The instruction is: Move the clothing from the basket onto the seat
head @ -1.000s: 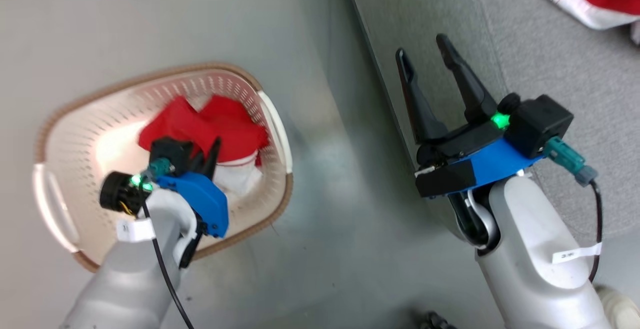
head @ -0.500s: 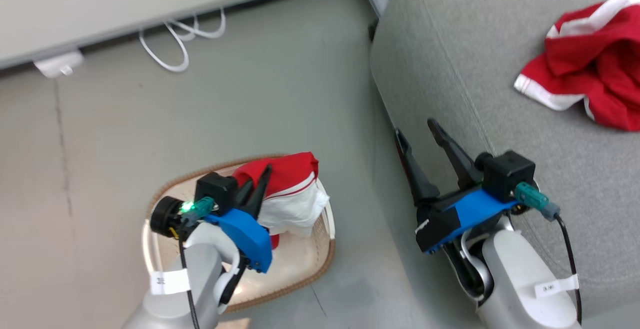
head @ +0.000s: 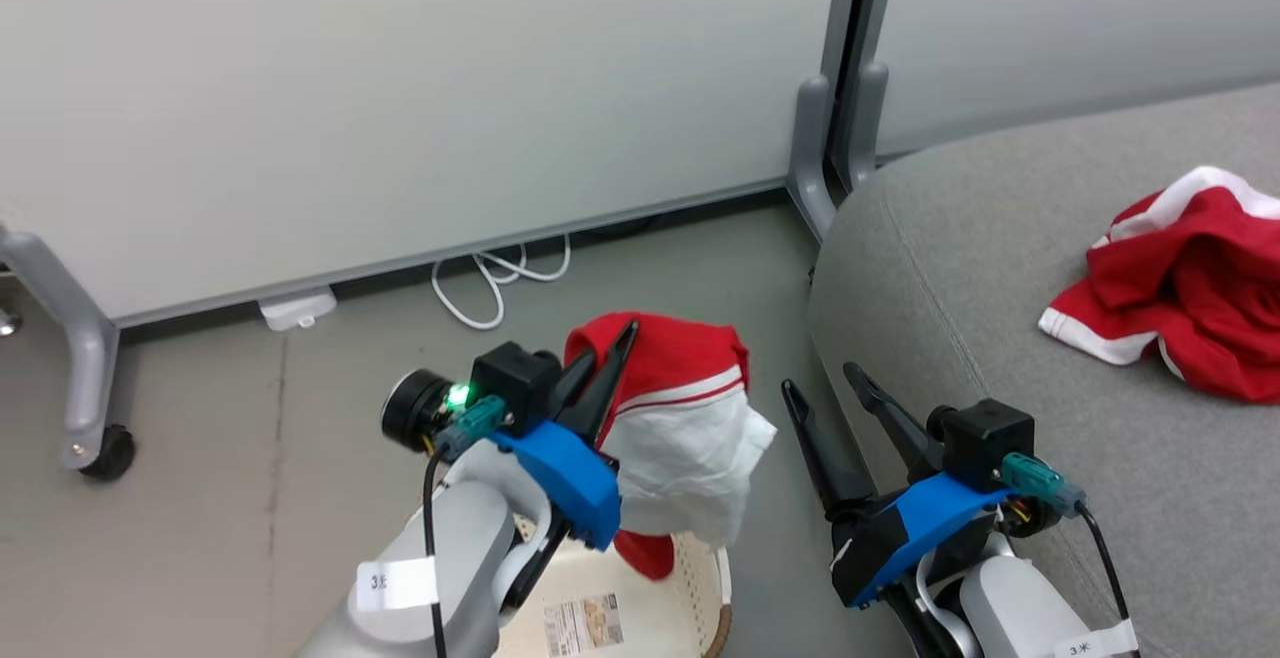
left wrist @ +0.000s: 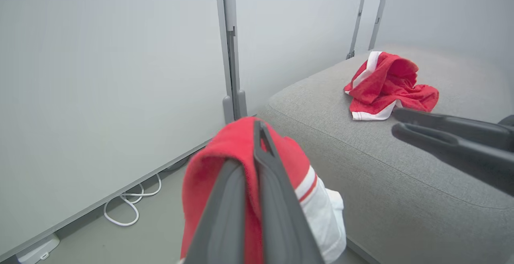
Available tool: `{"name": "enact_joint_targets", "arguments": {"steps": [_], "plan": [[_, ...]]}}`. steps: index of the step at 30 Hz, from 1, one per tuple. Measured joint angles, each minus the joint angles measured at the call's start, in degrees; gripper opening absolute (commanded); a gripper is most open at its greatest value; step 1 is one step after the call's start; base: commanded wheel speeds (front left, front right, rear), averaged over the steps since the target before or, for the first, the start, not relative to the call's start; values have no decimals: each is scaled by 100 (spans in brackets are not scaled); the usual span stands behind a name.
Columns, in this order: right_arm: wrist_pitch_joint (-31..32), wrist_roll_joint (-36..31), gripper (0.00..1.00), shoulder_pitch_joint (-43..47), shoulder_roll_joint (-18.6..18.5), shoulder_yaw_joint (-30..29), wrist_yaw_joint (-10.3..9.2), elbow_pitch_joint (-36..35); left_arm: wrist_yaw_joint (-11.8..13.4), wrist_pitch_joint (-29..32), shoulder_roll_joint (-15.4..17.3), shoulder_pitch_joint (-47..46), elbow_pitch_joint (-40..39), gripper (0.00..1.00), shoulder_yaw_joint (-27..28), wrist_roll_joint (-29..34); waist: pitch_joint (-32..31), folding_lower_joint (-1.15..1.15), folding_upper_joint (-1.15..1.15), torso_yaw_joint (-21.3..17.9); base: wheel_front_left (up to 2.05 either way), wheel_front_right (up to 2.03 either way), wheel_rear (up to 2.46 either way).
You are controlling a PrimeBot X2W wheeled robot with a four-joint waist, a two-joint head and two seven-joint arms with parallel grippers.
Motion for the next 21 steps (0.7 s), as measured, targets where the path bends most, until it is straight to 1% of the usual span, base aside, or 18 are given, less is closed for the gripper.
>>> {"name": "enact_joint_targets", "arguments": {"steps": [8,13,21], "plan": [[80,53,100,166,1,32,0,-53,0,0,-121,-452,-93,0,-227,-76,-358,1,0,205,0,0,0],[90,56,100,202,0,15,0,-77,0,11,-164,-748,11,0,-404,-225,-435,1,0,263,0,0,0],[98,100,100,218,0,54,0,-109,0,11,-199,-803,230,0,-637,-468,-434,2,-1,249,0,0,0]]}}
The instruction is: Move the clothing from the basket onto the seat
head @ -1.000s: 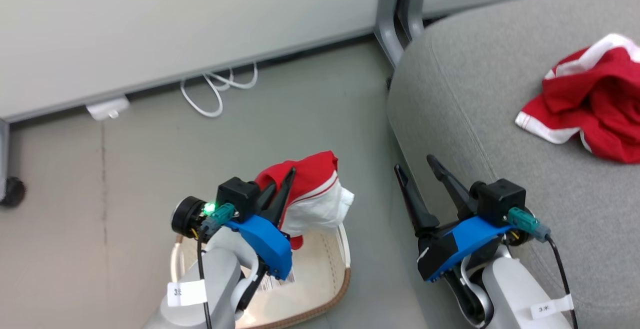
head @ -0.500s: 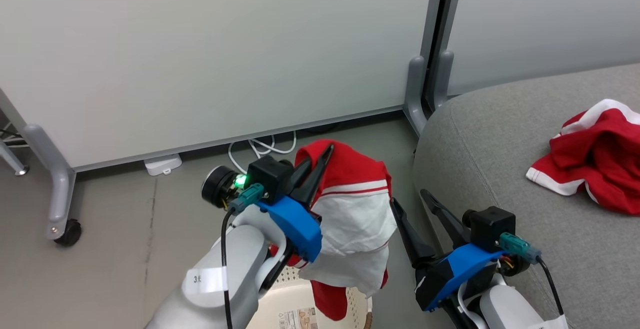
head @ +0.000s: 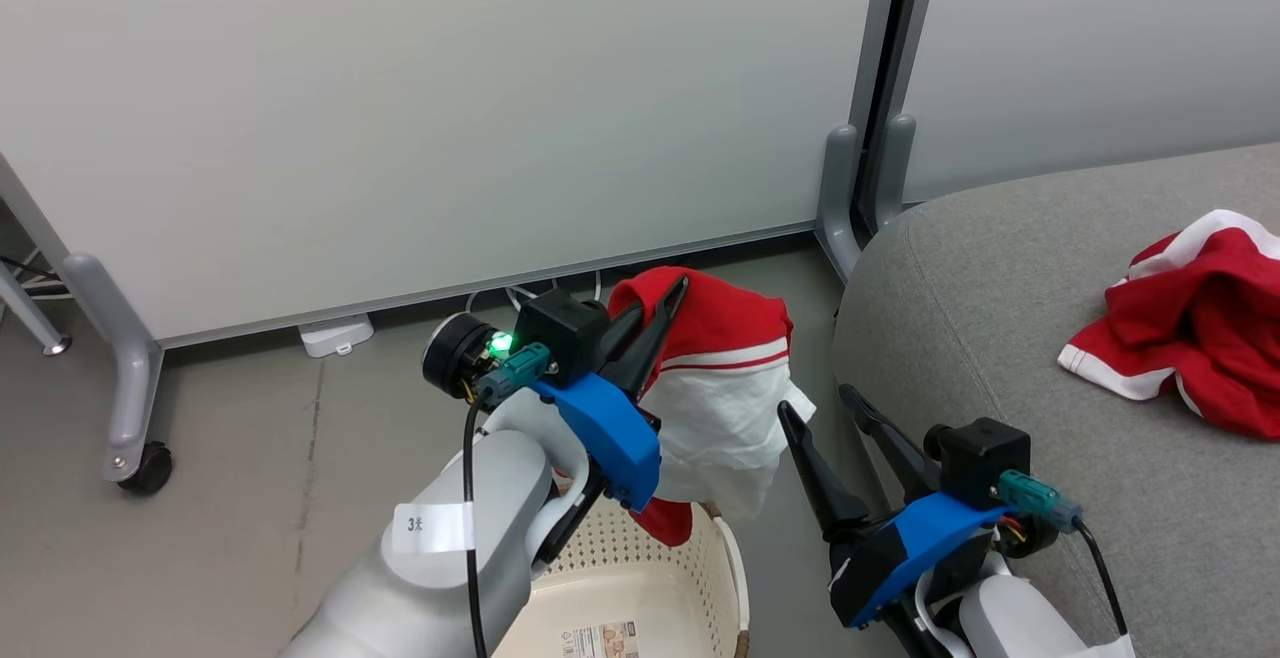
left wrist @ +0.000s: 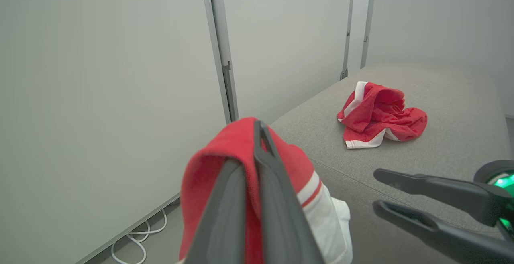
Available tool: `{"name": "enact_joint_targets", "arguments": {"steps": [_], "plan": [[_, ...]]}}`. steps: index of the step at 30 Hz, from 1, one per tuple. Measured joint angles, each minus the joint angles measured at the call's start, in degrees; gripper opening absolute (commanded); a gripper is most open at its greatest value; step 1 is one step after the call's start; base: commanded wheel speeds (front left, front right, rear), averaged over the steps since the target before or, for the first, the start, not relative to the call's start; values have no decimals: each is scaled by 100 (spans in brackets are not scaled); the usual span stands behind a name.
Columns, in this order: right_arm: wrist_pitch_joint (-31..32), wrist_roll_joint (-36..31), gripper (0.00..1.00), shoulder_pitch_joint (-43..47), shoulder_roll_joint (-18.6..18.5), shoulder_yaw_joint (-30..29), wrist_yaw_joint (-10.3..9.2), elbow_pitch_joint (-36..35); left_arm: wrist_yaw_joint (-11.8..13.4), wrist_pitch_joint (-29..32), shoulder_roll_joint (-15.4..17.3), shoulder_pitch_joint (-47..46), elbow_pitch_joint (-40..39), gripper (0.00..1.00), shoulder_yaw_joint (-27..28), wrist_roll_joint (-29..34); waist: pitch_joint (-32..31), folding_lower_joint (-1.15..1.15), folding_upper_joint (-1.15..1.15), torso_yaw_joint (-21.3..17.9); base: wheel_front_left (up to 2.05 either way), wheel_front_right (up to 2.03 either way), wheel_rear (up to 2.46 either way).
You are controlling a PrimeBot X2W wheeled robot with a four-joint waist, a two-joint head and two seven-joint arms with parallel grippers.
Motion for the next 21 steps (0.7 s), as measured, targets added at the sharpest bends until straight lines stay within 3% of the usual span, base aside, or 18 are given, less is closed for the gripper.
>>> {"name": "enact_joint_targets", "arguments": {"steps": [9,21], "plan": [[140,0,100,-30,-11,-4,0,43,0,-2,-43,-104,68,0,-182,-186,110,0,0,31,0,0,0],[477,447,100,-689,-182,172,0,781,0,-10,-89,-241,-30,0,-466,-344,337,1,0,181,0,0,0]]}}
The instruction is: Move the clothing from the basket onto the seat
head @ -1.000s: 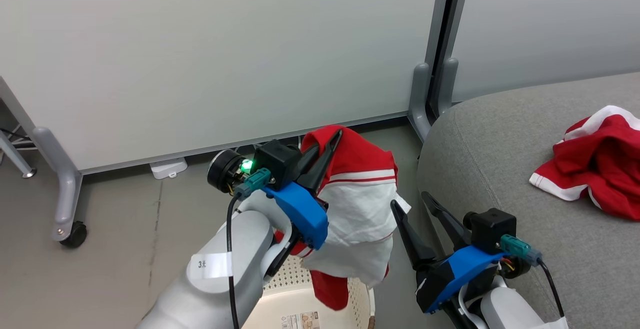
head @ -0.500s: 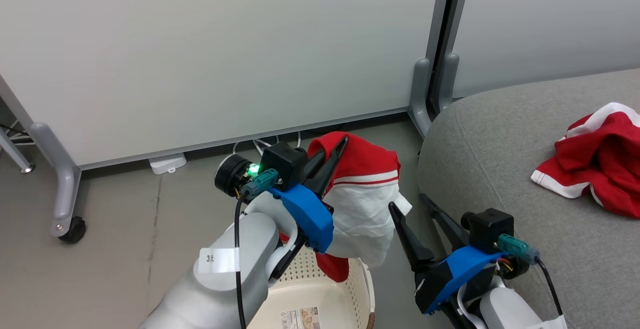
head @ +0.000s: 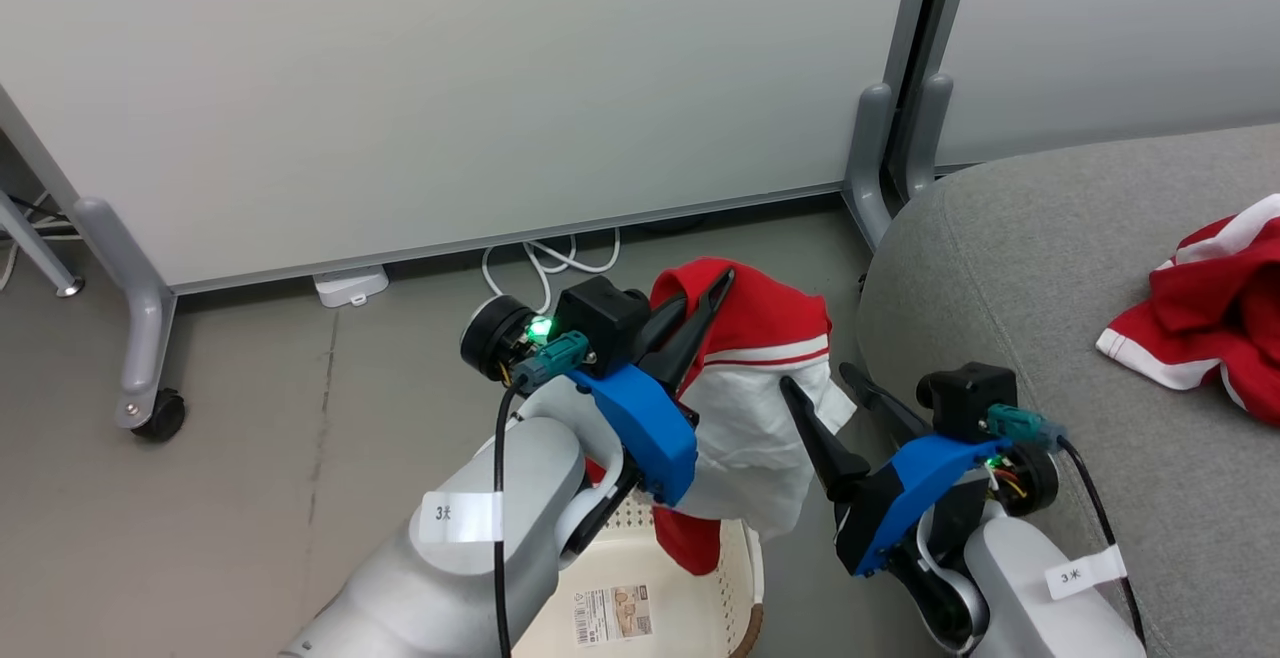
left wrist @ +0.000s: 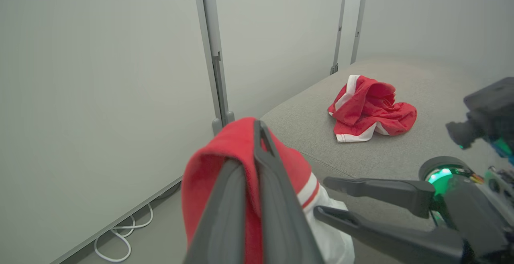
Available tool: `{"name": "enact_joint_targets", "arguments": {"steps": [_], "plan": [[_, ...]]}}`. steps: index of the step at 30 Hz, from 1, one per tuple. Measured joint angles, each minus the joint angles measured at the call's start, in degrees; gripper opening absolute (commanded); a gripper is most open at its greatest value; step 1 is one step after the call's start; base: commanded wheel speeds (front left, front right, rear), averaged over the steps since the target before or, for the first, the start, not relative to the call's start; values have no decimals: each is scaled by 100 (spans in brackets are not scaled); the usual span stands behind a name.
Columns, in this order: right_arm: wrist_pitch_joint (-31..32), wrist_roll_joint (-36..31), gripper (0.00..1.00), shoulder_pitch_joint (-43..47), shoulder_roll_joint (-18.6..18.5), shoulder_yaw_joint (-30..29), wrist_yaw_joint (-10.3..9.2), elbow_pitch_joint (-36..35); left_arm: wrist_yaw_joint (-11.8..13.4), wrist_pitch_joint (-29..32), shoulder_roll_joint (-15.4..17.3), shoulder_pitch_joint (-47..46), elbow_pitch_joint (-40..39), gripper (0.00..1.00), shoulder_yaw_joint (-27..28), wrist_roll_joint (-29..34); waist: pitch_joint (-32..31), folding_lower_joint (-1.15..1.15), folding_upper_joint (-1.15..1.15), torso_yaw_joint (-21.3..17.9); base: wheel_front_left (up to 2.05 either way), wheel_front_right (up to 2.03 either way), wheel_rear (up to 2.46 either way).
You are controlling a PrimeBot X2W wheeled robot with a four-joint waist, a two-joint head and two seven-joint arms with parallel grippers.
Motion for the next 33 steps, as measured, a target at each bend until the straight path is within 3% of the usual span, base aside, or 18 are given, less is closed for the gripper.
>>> {"name": "enact_joint_targets", "arguments": {"steps": [17,26,33], "plan": [[-240,1196,100,-1010,-469,928,0,998,0,0,-24,-137,-208,0,-371,-151,68,0,0,229,0,0,0],[-177,1785,100,-1095,-898,1611,0,928,0,0,-14,-140,-222,0,-476,-227,40,0,0,293,0,0,0],[-322,2030,100,-1128,-1004,2116,0,884,0,0,-14,-140,-225,0,-548,-272,13,0,0,263,0,0,0]]}}
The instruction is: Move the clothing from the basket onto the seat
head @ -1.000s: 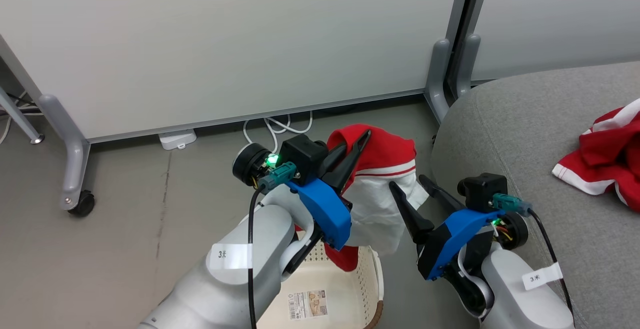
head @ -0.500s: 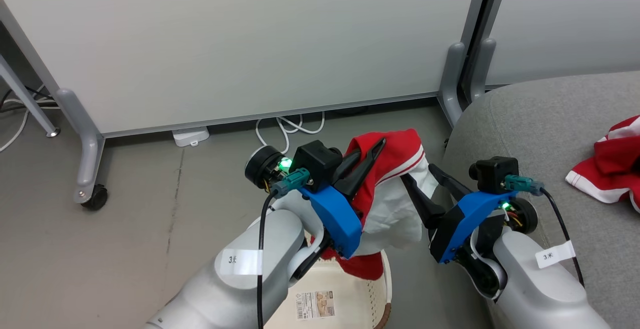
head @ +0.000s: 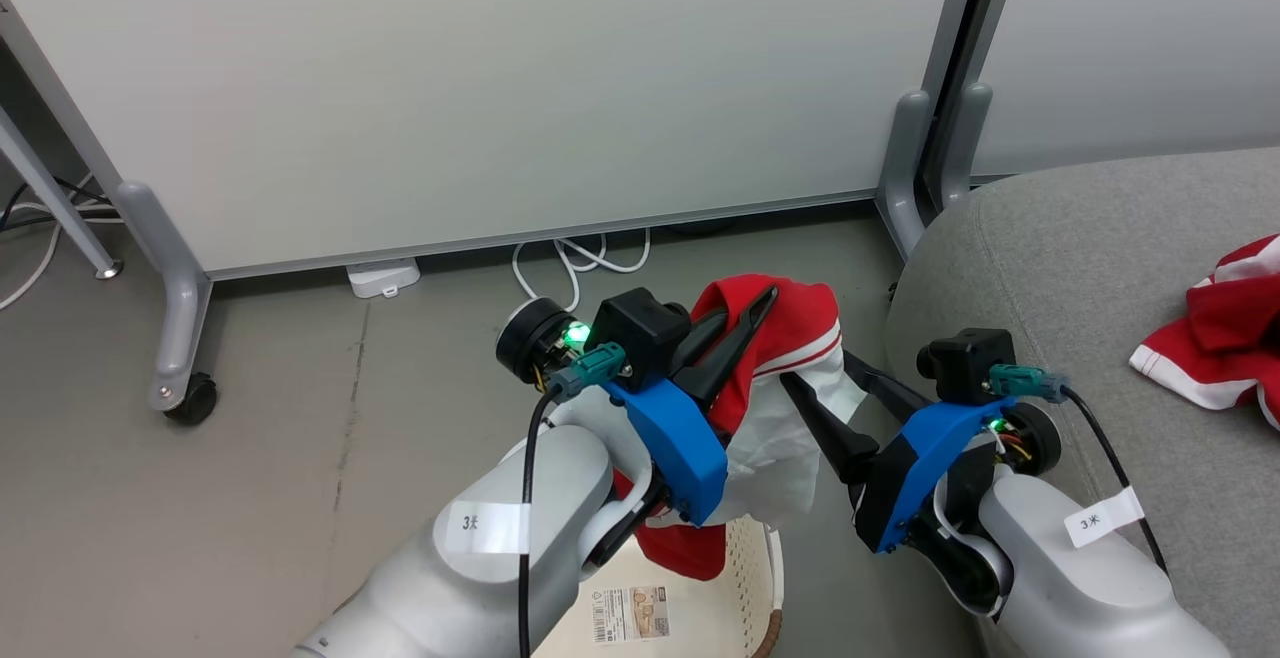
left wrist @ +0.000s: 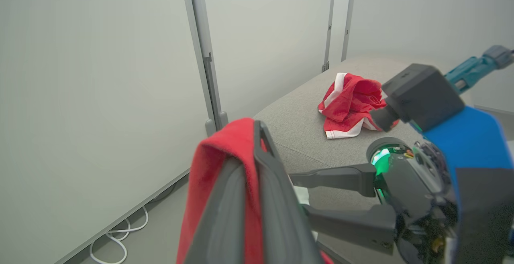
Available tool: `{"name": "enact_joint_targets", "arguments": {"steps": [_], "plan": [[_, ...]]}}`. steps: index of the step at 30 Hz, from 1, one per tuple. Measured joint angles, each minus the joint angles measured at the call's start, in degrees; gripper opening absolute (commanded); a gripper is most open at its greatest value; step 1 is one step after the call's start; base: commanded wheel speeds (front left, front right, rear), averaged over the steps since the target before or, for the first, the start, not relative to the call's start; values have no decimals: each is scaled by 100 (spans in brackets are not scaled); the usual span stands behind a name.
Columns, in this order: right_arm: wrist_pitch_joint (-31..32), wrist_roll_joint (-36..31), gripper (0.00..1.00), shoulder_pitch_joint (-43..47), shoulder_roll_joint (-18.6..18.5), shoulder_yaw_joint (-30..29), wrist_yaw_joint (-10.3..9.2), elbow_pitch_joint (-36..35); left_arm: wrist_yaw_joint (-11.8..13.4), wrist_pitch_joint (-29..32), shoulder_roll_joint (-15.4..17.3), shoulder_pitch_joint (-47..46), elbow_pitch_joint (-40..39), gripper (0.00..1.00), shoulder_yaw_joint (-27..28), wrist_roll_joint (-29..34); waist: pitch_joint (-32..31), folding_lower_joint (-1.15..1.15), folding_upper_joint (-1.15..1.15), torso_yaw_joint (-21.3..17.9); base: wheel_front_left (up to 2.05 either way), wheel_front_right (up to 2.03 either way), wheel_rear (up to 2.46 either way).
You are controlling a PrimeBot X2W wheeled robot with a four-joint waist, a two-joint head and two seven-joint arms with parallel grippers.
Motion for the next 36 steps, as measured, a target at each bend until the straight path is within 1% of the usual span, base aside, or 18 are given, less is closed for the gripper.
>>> {"name": "enact_joint_targets", "arguments": {"steps": [9,21,27,31,32,34,36], "plan": [[-191,245,100,-163,-20,628,0,43,0,0,-3,2,0,0,-151,-108,-70,0,0,4,0,0,0],[-554,442,100,-456,196,1341,0,135,0,0,-4,7,2,0,-301,-265,-104,0,0,9,0,0,0],[-771,455,100,-706,363,1394,0,411,0,-1,-7,8,-26,0,-428,-393,-90,0,0,-9,0,0,0],[-853,423,100,-827,522,1290,0,735,0,-1,-7,1,-35,0,-486,-472,-71,0,0,-3,0,0,0],[-870,403,69,-845,560,1262,0,802,0,-1,-5,-3,-35,0,-498,-485,-68,0,0,1,0,0,0],[-876,383,0,-887,636,1222,0,915,0,-1,-2,-19,-37,0,-520,-495,-64,0,0,12,0,0,0],[-880,313,0,-923,686,1196,0,961,0,-1,7,-41,-38,0,-530,-526,-64,0,0,21,0,0,0]]}}
